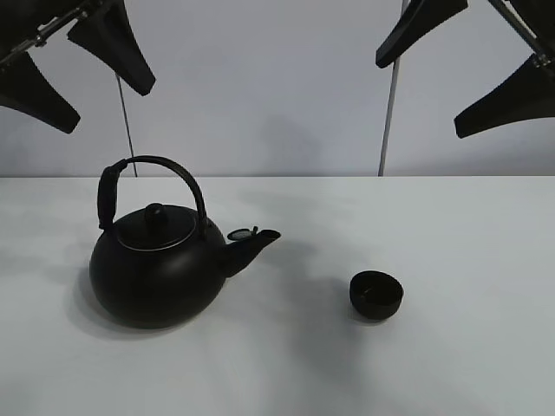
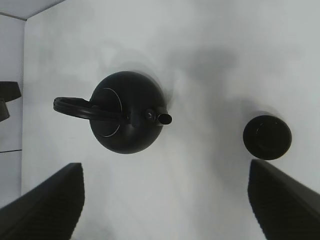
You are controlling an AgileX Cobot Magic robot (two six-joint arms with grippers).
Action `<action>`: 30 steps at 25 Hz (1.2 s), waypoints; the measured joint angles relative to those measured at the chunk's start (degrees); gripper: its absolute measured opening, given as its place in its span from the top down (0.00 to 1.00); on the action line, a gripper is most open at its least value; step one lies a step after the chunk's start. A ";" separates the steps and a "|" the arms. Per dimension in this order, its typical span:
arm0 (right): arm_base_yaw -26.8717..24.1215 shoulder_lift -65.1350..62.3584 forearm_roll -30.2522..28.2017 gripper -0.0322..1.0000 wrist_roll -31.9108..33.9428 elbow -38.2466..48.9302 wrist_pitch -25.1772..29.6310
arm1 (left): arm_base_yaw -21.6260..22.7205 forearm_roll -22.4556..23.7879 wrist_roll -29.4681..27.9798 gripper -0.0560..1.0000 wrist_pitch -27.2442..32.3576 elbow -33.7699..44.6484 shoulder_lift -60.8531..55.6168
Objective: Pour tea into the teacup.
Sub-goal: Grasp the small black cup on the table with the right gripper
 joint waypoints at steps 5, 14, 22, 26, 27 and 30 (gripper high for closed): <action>0.00 0.00 0.00 0.37 -0.17 0.00 0.06 | 0.00 0.00 0.00 0.29 0.00 0.00 0.00; 0.00 0.00 -2.83 0.37 -4.20 0.00 2.34 | 0.00 0.00 0.05 0.29 0.00 0.00 0.00; 0.00 0.00 -13.18 0.37 -4.87 -0.11 7.01 | 0.00 0.00 0.05 0.29 0.00 0.00 0.00; 1.63 0.00 -15.69 0.37 -4.87 -0.29 7.47 | 0.00 0.00 0.05 0.29 0.00 0.00 0.00; 3.25 0.05 -17.27 0.37 -4.48 -0.61 7.47 | 0.00 0.00 0.05 0.29 0.00 0.00 0.00; 9.71 1.09 -22.86 0.37 -0.61 -3.20 7.63 | 0.00 0.00 0.05 0.29 0.00 0.00 0.00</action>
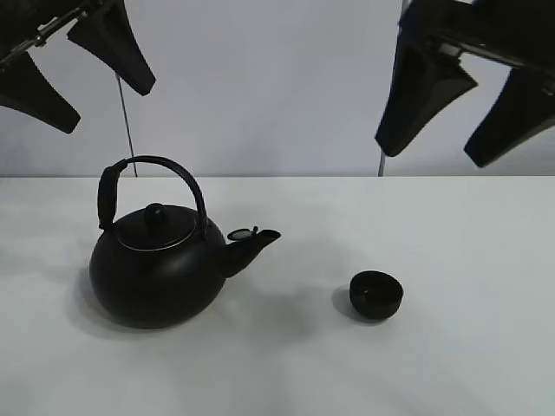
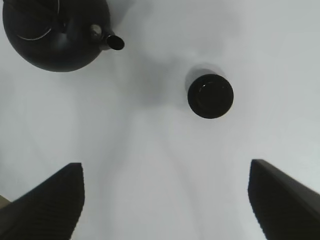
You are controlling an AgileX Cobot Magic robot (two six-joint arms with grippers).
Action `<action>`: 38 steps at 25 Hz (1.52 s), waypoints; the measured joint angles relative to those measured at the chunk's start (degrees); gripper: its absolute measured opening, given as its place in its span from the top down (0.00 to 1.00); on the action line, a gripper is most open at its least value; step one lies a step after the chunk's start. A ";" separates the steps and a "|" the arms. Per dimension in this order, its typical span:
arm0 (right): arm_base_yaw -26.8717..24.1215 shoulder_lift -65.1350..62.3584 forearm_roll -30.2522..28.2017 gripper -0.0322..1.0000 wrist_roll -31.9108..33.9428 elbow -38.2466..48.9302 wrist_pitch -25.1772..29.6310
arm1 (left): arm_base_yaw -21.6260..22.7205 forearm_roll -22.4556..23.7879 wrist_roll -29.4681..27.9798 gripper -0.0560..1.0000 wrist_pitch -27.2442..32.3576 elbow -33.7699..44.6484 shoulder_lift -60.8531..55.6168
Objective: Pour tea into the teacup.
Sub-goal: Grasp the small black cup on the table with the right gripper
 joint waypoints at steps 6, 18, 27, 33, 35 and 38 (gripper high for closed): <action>10.06 8.44 -15.25 0.37 12.33 -9.68 3.89 | 0.00 0.00 0.00 0.29 0.00 0.00 0.00; 11.42 25.18 -20.78 0.38 16.12 -15.88 6.25 | 0.00 0.00 0.00 0.29 0.00 0.00 0.00; 11.42 30.31 -21.75 0.38 16.29 -15.90 2.96 | 0.00 0.00 0.00 0.29 0.00 0.00 0.00; 11.42 33.80 -22.22 0.38 16.34 -16.13 1.25 | 0.00 0.00 0.00 0.29 0.00 0.00 0.00; 11.42 34.89 -22.28 0.38 16.54 -16.13 0.14 | 0.00 0.00 0.00 0.29 0.00 0.00 0.00; 11.42 35.83 -22.35 0.38 16.66 -16.13 -0.95 | 0.00 0.00 0.00 0.29 0.00 0.00 0.00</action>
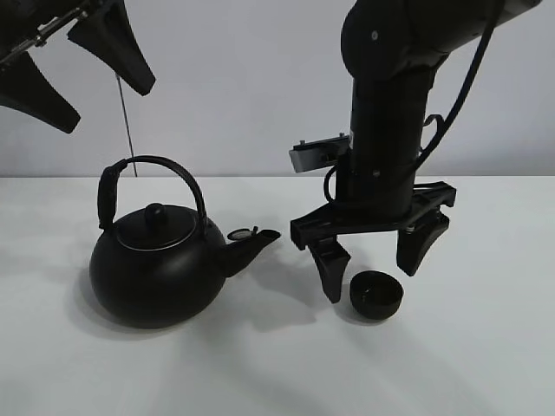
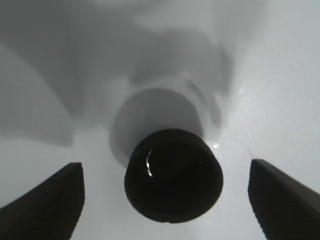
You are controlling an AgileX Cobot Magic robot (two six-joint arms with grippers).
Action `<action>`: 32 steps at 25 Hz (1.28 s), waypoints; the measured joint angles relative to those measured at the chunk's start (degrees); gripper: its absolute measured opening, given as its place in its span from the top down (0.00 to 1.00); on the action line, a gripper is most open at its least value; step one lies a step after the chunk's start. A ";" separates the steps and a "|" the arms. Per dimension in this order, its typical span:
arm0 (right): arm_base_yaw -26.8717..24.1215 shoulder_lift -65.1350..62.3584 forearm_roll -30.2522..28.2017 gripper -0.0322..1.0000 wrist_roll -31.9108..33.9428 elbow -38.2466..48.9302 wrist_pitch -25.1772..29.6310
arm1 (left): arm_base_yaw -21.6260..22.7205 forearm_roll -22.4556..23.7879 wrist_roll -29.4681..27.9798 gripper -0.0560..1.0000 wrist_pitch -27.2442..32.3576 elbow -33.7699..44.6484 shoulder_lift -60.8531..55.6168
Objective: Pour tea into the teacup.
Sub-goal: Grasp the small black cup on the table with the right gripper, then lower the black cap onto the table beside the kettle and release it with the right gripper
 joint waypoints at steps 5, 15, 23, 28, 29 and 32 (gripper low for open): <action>-0.57 2.43 0.64 0.38 0.13 -0.24 -0.82 | 0.00 0.00 0.00 0.29 -0.05 0.00 0.00; -0.93 3.26 0.87 0.58 0.54 -0.35 -1.67 | 0.00 0.00 0.05 0.29 -0.42 0.00 0.00; -0.93 2.37 1.52 0.58 0.61 -4.46 2.73 | 0.00 0.00 0.05 0.29 -0.42 0.00 0.00; -0.78 0.57 5.28 0.58 -0.11 -10.51 6.28 | 0.00 0.00 0.05 0.29 -0.42 0.00 0.00; -0.57 0.44 6.00 0.58 -0.17 -11.24 6.58 | 0.00 0.00 0.05 0.29 -0.42 0.00 0.00; 1.24 0.44 6.74 0.58 -0.35 -11.69 6.64 | 0.00 0.00 0.05 0.29 -0.48 0.00 0.00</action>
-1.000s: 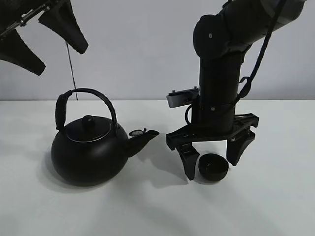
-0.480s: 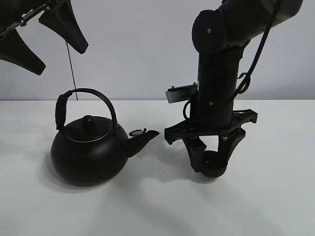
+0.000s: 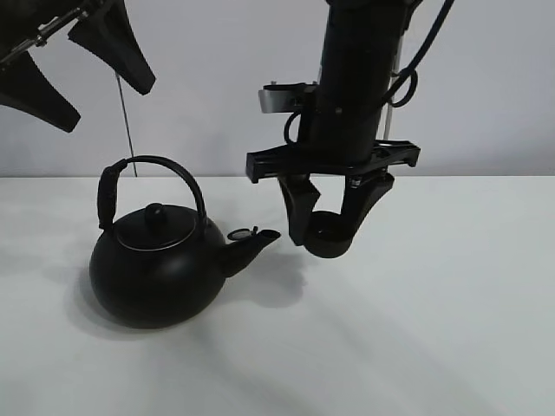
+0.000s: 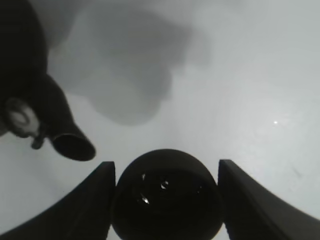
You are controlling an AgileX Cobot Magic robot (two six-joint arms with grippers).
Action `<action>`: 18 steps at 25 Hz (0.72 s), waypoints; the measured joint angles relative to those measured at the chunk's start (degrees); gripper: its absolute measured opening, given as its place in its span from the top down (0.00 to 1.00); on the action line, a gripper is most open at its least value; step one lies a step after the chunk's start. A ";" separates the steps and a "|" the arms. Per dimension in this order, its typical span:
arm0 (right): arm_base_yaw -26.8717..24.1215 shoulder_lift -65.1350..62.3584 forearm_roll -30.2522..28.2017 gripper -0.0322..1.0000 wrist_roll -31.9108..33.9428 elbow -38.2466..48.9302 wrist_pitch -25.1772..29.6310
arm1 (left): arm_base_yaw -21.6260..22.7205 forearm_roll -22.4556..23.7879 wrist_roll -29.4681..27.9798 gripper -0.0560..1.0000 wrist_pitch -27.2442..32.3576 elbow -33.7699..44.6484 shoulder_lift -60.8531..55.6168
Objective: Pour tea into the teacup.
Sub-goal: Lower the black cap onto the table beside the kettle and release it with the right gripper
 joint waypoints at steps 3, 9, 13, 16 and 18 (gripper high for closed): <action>2.58 0.67 0.09 0.58 0.00 0.00 -0.60 | 0.00 0.00 0.00 0.29 0.00 0.00 0.00; 4.89 3.05 -1.40 0.58 0.35 0.00 -2.60 | 0.00 0.00 0.00 0.29 0.00 0.00 0.00; 4.89 4.77 -2.05 0.58 0.68 0.00 -2.82 | 0.00 0.00 0.00 0.29 0.00 0.00 0.00; 4.89 5.81 -2.49 0.58 0.87 0.00 -2.89 | 0.00 0.00 0.00 0.29 0.00 0.00 0.00; 4.89 6.48 -2.70 0.58 0.87 0.00 -2.91 | 0.00 0.00 0.00 0.29 0.00 0.00 0.00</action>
